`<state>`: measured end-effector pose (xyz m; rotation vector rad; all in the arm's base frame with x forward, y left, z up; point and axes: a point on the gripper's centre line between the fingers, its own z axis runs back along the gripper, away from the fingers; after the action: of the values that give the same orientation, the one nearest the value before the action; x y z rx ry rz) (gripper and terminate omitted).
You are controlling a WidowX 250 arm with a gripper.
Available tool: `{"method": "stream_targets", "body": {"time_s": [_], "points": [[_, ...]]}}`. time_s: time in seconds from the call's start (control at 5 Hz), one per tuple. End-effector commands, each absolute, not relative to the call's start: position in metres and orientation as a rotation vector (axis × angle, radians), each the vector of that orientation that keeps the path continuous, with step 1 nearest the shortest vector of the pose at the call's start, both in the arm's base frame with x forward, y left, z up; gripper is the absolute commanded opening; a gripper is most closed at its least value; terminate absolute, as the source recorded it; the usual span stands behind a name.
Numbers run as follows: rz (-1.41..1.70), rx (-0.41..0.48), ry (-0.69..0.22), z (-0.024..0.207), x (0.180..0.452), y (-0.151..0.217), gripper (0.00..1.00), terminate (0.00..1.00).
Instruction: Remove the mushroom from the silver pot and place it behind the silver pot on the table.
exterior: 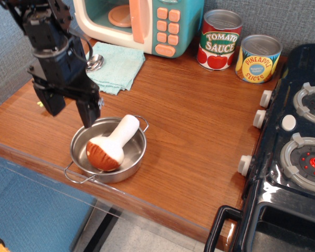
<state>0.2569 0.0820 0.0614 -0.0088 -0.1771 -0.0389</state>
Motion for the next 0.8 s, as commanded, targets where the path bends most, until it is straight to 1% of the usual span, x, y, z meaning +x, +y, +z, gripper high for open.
{"method": "stream_targets", "body": {"time_s": [0.0, 0.2, 0.6], "points": [[-0.159, -0.008, -0.177, 0.063, 0.228, 0.059, 1.00, 0.00], [-0.190, -0.014, -0.143, 0.055, 0.223, 0.045, 1.00, 0.00], [-0.180, 0.007, -0.122, 0.042, 0.233, 0.037, 1.00, 0.00]]}}
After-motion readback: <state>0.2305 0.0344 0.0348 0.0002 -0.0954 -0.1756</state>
